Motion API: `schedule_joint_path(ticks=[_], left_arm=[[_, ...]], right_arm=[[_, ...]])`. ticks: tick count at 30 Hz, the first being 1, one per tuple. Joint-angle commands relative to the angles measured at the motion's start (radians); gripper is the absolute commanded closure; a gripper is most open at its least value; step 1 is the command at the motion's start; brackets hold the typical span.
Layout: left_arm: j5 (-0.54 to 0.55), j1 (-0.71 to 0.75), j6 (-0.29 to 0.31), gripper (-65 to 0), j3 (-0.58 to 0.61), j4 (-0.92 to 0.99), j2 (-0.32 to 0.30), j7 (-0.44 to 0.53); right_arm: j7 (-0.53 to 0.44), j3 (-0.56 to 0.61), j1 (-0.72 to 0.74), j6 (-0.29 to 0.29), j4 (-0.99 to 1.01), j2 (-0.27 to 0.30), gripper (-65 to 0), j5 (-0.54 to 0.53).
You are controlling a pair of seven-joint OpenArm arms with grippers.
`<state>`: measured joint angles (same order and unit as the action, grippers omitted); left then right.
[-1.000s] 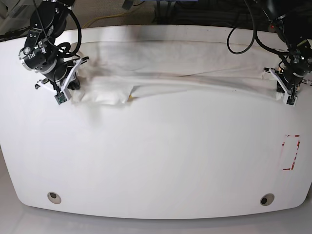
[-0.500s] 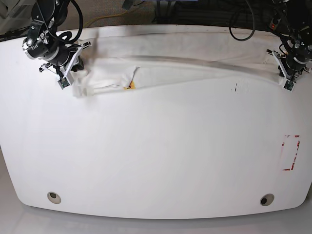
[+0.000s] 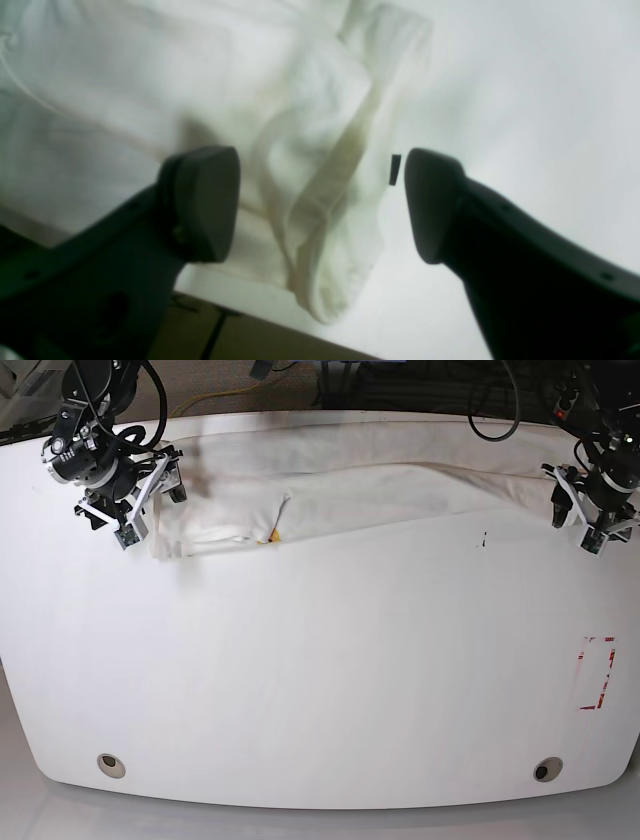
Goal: Fold the T-shirt properly
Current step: 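Lay the folded hem down and release with both grippers, then move the left gripper along the folded shirt and grasp its end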
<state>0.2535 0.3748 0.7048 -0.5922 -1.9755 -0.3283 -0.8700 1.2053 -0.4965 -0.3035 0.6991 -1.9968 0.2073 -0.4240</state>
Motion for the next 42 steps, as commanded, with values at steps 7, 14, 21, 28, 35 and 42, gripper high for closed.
schedule_joint_path(ticks=[7, 14, 21, 28, 35, 42], left_arm=[[0.189, 0.08, -0.007, -32.5, -0.093, -0.028, -0.082, -0.171], [0.175, 0.2, -0.007, -32.4, -0.05, 0.031, -0.084, -0.173], [0.056, 0.175, -0.007, -32.4, 0.048, 0.158, -0.084, -0.107], [0.054, 0.051, -0.007, -32.4, 0.134, 0.261, -0.084, -0.076], [0.054, -0.081, -0.007, -32.5, 0.202, 0.376, -0.084, -0.074], [0.06, -0.178, -0.007, -32.5, 0.229, 0.42, -0.084, -0.078]], right_arm=[[-0.022, 0.0, 0.007, -0.001, -0.014, 0.004, -49.3, -0.194], [-0.022, 0.006, 0.031, -0.001, 0.041, -0.038, -49.3, -0.224], [-0.04, 0.002, 0.074, -0.001, 0.232, -0.033, -49.3, -0.223], [-0.155, 0.006, 0.126, -0.001, 0.406, 0.044, -49.3, -0.223], [-0.235, 0.009, 0.206, -0.001, 0.569, 0.114, -49.3, -0.223], [-0.247, 0.009, 0.241, -0.001, 0.594, 0.139, -49.3, -0.223]])
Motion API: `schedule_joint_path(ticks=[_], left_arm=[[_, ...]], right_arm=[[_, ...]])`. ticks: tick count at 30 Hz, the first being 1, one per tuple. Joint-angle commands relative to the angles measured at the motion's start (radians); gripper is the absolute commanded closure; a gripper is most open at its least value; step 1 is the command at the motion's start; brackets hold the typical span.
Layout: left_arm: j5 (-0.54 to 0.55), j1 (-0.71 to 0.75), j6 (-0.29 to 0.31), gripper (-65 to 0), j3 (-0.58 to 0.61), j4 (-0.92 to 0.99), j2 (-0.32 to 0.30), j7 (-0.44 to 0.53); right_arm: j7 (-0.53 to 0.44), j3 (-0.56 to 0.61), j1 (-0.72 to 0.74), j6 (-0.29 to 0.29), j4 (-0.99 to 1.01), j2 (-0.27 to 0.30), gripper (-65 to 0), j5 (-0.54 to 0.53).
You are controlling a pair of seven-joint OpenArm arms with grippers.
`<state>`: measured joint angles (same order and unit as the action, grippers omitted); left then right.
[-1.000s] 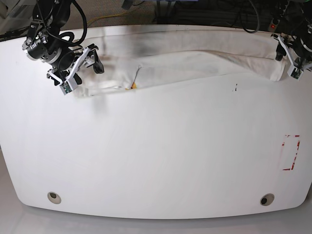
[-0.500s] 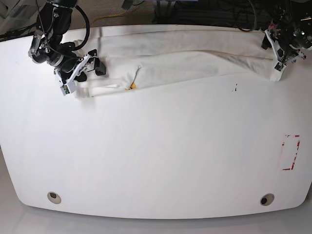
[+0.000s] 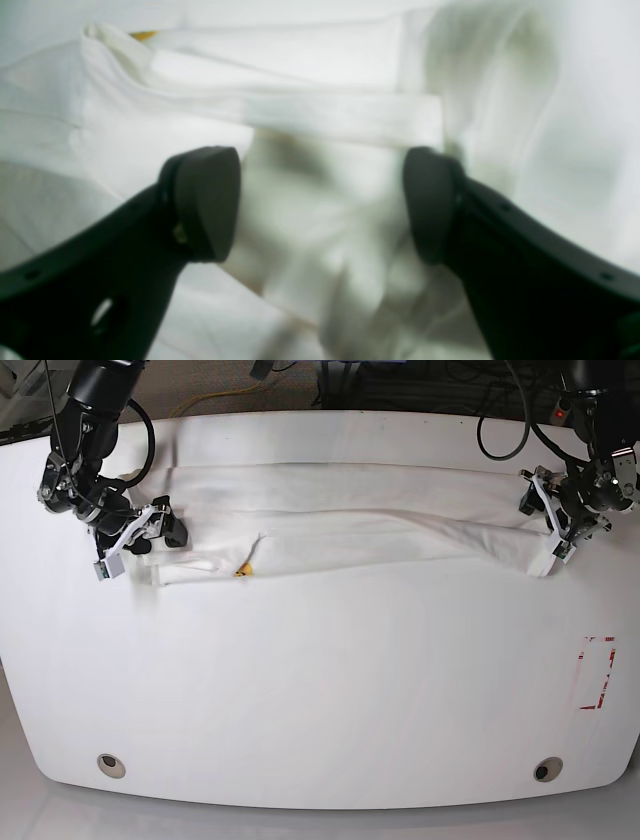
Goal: Fold the T-shirt properly
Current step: 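Move the left gripper along the folded shirt and grasp its end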
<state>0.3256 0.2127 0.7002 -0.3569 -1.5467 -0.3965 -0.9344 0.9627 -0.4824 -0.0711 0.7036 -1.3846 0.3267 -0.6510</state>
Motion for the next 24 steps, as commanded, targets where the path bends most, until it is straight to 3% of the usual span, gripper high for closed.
schedule_joint_path(ticks=[1, 7, 12, 17, 24], left_arm=[[-0.01, -0.025, -0.002, -32.5, -0.008, -0.027, -0.015, -0.018], [-0.009, -0.023, -0.002, -32.5, -0.024, -0.251, -0.015, -0.062], [-0.01, -0.058, -0.002, -33.1, -0.135, -0.318, -0.009, -0.131], [-0.018, -0.184, -0.002, -33.1, -0.15, -0.208, 0.011, -0.183], [-0.016, -0.327, -0.002, -32.6, -0.149, 0.05, 0.011, -0.183]], right_arm=[[-0.004, -0.005, 0.009, -0.005, -0.031, 0.019, -49.3, 0.004], [-0.001, -0.005, 0.001, -0.005, -0.083, 0.019, -49.3, 0.004], [0.0, -0.005, -0.002, -0.005, -0.1, 0.013, -49.3, 0.004], [0.0, -0.006, -0.002, -0.005, -0.098, 0.012, -49.3, 0.004], [0.0, -0.006, -0.002, -0.005, -0.098, 0.01, -49.3, 0.003]])
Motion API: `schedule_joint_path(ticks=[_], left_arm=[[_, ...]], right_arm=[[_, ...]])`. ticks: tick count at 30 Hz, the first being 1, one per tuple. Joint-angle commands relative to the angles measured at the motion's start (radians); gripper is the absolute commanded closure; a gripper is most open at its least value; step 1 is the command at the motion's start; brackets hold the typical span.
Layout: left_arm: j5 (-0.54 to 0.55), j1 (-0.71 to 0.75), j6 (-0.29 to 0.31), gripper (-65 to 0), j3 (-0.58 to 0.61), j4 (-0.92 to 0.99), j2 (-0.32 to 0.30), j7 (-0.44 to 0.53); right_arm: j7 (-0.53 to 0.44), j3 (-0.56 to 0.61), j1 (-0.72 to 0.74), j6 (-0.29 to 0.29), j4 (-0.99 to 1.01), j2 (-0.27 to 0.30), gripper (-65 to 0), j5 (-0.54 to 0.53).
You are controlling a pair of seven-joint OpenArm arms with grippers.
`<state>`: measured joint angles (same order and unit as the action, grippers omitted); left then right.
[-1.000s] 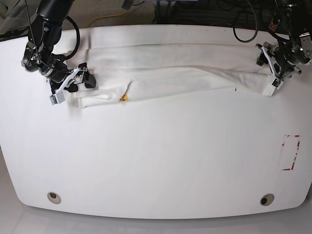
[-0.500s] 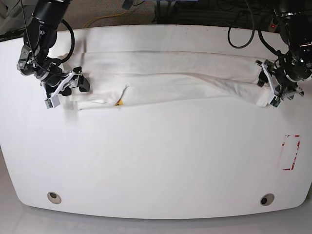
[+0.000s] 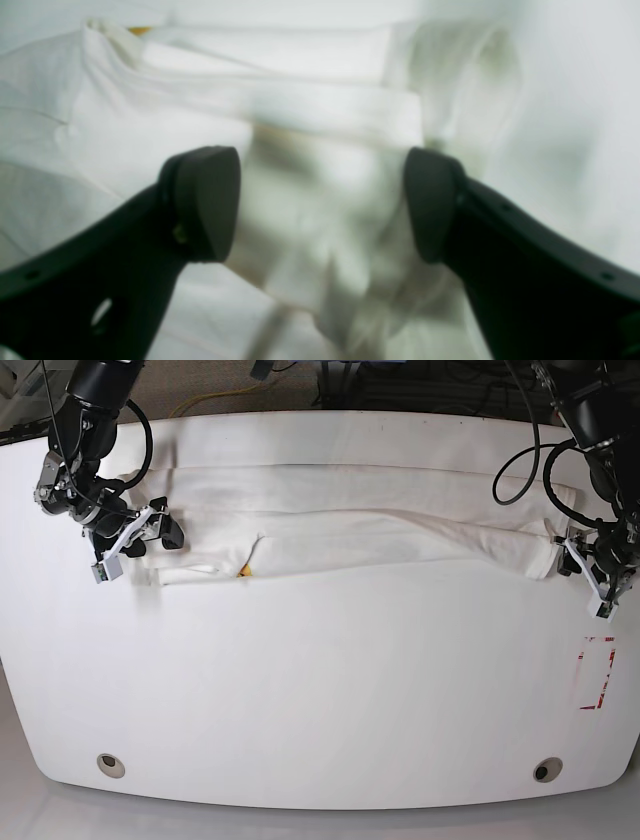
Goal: Fold the T-shirt properly
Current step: 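Move the left gripper along the folded shirt and grasp its end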
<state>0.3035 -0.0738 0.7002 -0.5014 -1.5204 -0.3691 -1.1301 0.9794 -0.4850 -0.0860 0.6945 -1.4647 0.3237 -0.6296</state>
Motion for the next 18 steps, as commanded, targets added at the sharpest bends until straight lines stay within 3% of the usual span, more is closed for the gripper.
schedule_joint_path(ticks=[1, 18], left_arm=[[0.004, -0.059, -0.002, -32.6, -0.004, 0.053, -0.017, 0.014], [0.006, -0.159, -0.002, -32.5, 0.1, 0.307, 0.028, 0.086]], right_arm=[[-0.017, -0.004, 0.013, 0.004, -0.018, 0.013, -49.3, -0.019], [-0.017, -0.004, 0.013, 0.004, -0.018, -0.007, -49.3, -0.02]])
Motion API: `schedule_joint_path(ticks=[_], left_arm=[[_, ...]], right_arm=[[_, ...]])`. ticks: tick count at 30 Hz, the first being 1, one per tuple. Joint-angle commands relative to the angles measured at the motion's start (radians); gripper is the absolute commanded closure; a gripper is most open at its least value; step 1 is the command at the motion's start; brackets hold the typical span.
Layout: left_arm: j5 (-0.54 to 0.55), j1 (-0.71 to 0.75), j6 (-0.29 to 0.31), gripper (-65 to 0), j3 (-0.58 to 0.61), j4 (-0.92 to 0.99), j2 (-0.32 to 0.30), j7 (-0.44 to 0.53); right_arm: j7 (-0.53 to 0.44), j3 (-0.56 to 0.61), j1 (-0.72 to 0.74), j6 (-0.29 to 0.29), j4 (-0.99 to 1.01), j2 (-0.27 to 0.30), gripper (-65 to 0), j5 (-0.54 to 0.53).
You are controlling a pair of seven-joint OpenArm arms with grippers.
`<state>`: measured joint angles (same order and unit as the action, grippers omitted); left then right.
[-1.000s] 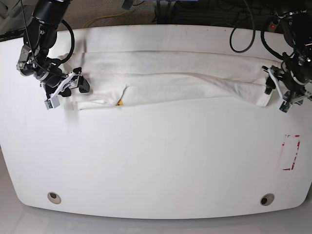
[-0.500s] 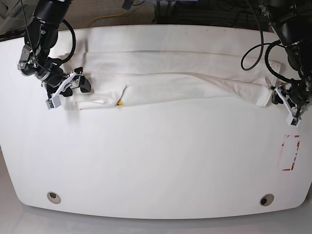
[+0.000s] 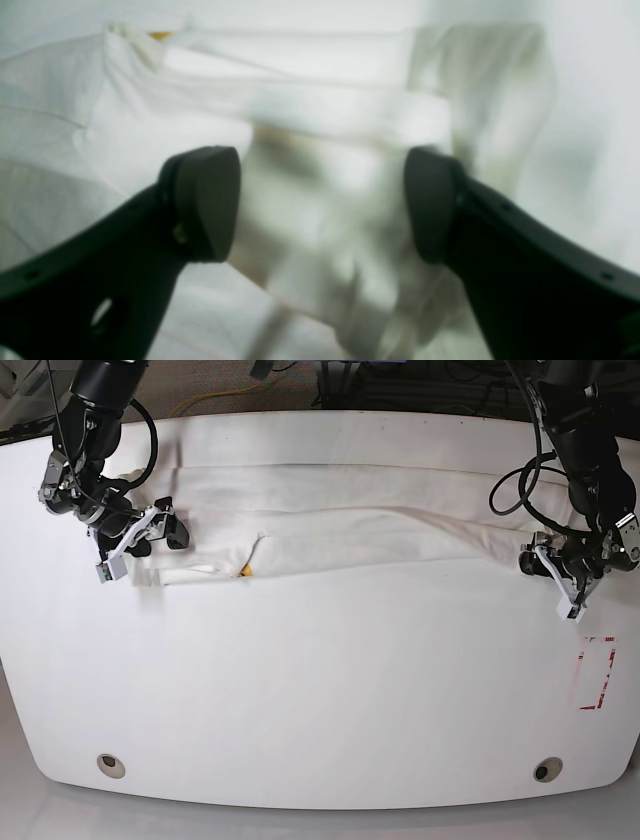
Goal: Fold the T-shirt properly
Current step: 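Move the left gripper along the folded shirt and grasp its end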
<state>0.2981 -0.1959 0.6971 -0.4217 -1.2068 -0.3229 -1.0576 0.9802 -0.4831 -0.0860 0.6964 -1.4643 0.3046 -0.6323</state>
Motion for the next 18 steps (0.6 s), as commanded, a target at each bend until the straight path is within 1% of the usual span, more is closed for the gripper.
schedule_joint_path(ticks=[1, 3, 4, 6, 9, 12, 18], left_arm=[[0.011, -0.038, 0.001, -32.4, 0.039, -0.005, -0.018, 0.015], [0.011, -0.041, 0.001, -29.4, 0.057, -0.006, -0.018, 0.015], [0.011, -0.043, 0.001, -25.4, 0.065, -0.006, -0.018, 0.015], [0.011, -0.043, 0.001, -13.6, 0.068, -0.006, -0.018, 0.015], [0.011, -0.044, 0.001, -2.1, 0.076, -0.011, -0.018, 0.015], [0.014, -0.046, 0.001, -1.4, 0.074, -0.035, -0.025, 0.015], [0.011, -0.027, 0.001, -1.3, 0.074, -0.244, -0.025, 0.015]], right_arm=[[-0.017, -0.006, 0.013, 0.002, -0.019, 0.012, -49.3, -0.018], [-0.017, -0.006, 0.012, 0.002, -0.019, 0.012, -49.3, -0.018], [-0.017, -0.006, 0.004, 0.002, -0.019, 0.012, -49.3, -0.018], [-0.017, -0.006, -0.005, 0.002, -0.019, 0.011, -49.3, -0.019], [-0.017, -0.006, -0.011, 0.002, -0.019, 0.011, -49.3, -0.019], [-0.017, -0.006, -0.014, 0.002, -0.019, 0.011, -49.3, -0.018], [-0.017, -0.006, -0.014, 0.002, -0.019, 0.011, -49.3, -0.018]])
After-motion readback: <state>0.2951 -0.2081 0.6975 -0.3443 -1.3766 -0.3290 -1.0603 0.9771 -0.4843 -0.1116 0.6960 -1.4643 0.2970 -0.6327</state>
